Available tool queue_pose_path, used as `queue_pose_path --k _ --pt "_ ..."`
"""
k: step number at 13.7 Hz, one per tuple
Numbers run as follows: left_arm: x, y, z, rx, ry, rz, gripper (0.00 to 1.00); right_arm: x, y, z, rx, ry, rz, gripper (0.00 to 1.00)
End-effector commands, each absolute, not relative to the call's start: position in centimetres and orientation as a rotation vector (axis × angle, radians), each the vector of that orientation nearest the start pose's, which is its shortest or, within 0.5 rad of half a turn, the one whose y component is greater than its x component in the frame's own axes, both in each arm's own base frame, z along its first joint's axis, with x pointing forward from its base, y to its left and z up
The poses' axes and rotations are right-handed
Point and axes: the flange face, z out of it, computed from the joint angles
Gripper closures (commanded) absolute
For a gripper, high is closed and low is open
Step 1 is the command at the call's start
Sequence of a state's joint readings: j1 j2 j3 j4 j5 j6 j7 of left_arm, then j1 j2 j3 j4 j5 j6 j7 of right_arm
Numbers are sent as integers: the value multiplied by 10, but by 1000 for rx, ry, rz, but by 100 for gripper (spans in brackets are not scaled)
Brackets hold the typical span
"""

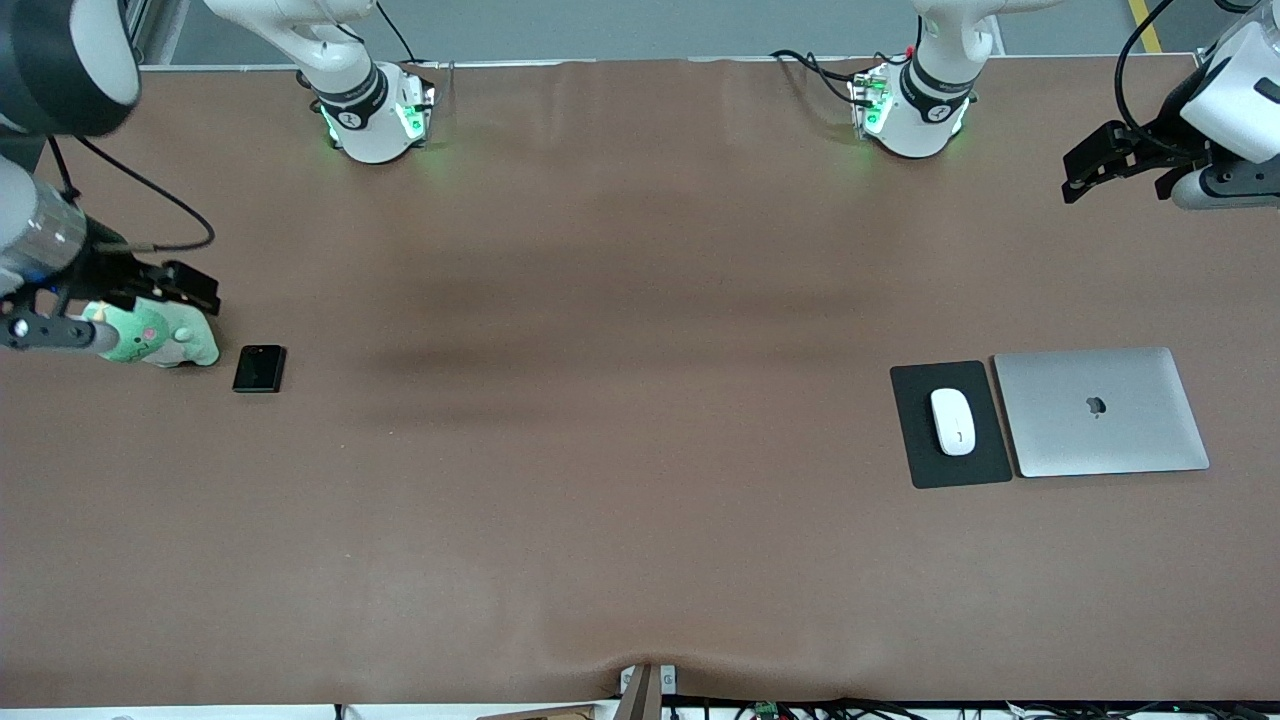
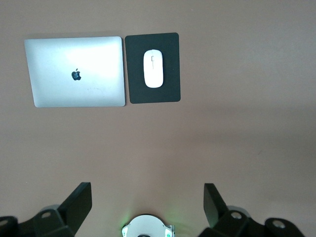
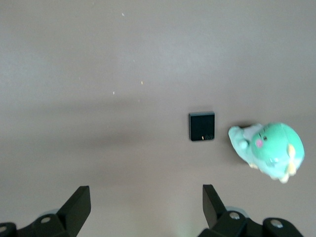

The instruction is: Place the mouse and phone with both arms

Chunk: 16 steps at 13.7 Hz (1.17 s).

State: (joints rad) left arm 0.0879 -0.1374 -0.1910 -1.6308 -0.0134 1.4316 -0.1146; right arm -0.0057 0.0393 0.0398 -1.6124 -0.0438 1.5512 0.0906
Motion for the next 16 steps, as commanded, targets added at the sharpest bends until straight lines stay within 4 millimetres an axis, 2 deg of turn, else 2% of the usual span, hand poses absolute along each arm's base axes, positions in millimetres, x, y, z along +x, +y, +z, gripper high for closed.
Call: queue_pose_path --k 1,2,4,10,16 --pt "493 -52 662 -3101 -53 62 0 547 11 613 -3164 128 170 0" --pt "495 -53 662 -3102 -46 60 0 543 11 620 -3162 129 180 0" --pt "507 -50 667 -3112 -39 41 0 526 11 647 -3112 146 103 0" --pt "511 -53 663 -3110 -34 52 0 527 -13 648 -3107 191 90 0" --pt "514 -55 662 -3087 -10 53 0 526 -12 647 -3111 187 99 0"
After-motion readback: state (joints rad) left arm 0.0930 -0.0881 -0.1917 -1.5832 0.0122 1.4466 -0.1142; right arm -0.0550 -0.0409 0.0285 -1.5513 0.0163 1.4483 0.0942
